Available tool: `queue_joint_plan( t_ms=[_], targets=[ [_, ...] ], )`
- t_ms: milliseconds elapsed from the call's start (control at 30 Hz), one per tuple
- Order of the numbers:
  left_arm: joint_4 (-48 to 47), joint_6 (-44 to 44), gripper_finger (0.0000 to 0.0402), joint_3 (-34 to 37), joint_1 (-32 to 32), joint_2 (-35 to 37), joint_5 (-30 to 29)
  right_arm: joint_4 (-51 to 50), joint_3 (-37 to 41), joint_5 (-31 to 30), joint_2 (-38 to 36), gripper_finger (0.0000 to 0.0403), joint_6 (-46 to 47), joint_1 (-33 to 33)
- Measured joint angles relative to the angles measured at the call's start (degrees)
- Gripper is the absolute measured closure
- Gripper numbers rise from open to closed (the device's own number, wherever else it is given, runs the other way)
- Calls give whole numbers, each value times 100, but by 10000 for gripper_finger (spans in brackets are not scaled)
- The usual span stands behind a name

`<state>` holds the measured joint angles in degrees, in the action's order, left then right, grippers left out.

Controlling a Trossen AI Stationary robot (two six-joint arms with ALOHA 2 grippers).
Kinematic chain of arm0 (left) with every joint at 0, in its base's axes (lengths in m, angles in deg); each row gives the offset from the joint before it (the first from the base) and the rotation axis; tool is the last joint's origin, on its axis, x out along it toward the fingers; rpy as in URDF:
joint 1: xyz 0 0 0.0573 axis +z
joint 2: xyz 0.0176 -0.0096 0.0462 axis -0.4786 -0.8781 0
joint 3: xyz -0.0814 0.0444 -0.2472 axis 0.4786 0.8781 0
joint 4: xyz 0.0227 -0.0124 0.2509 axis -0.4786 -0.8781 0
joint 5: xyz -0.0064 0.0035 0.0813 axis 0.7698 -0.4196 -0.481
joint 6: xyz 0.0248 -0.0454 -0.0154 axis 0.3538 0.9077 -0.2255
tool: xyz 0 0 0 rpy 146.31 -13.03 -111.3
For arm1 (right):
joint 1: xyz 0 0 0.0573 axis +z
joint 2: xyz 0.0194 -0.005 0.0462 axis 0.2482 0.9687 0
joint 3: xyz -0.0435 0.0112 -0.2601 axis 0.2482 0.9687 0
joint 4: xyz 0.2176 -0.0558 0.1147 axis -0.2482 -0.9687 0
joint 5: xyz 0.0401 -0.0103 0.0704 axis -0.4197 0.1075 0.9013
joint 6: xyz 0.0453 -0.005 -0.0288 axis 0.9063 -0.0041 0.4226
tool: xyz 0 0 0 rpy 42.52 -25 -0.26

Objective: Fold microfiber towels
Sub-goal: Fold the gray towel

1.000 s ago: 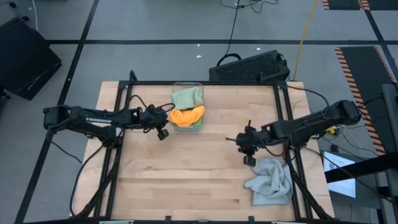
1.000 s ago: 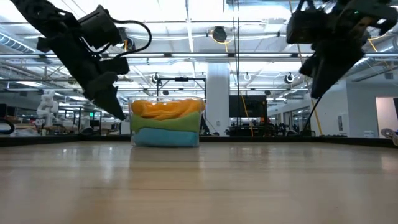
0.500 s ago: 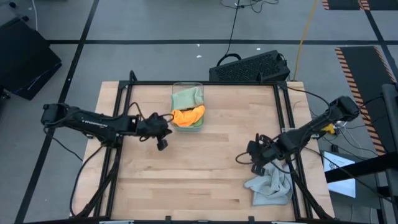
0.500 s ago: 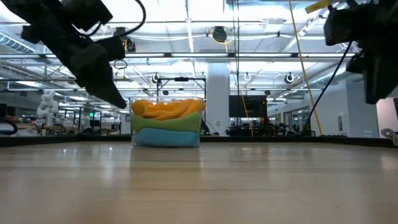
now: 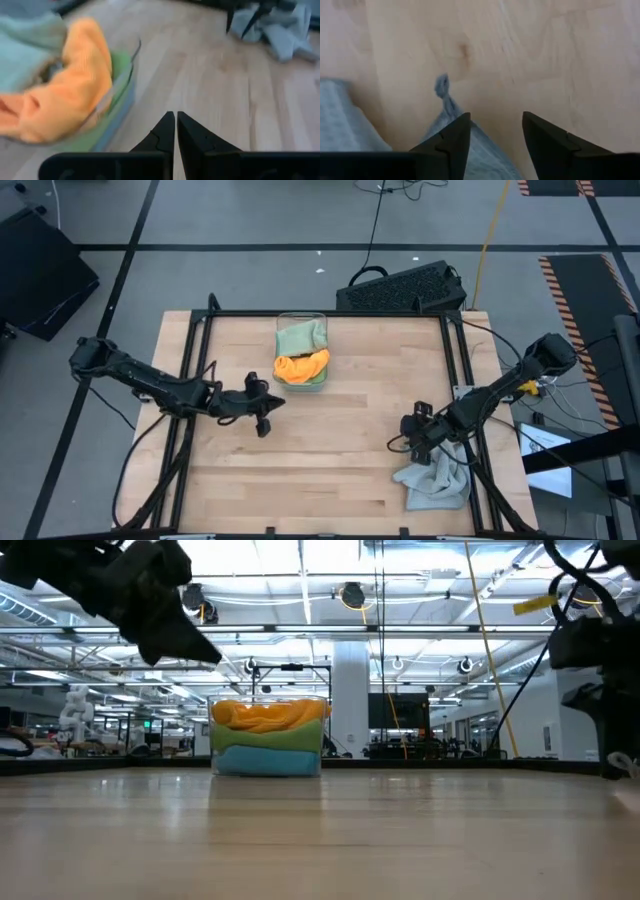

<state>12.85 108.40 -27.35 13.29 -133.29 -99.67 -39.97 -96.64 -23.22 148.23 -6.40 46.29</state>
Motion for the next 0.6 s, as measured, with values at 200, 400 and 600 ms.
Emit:
queue_joint_plan(
  t_ms=[200,400,600],
  targets=[
    [432,-18,380,-2,-300,-106,-277,226,166,306,0,217,-461,-33],
    [1047,52,380,-4,-432,-589,-453,550,166,1030,0,241,-660,-31],
    [2016,46,380,-4,-434,-1224,-421,611,285,1023,70,284,-417,-31]
  ],
)
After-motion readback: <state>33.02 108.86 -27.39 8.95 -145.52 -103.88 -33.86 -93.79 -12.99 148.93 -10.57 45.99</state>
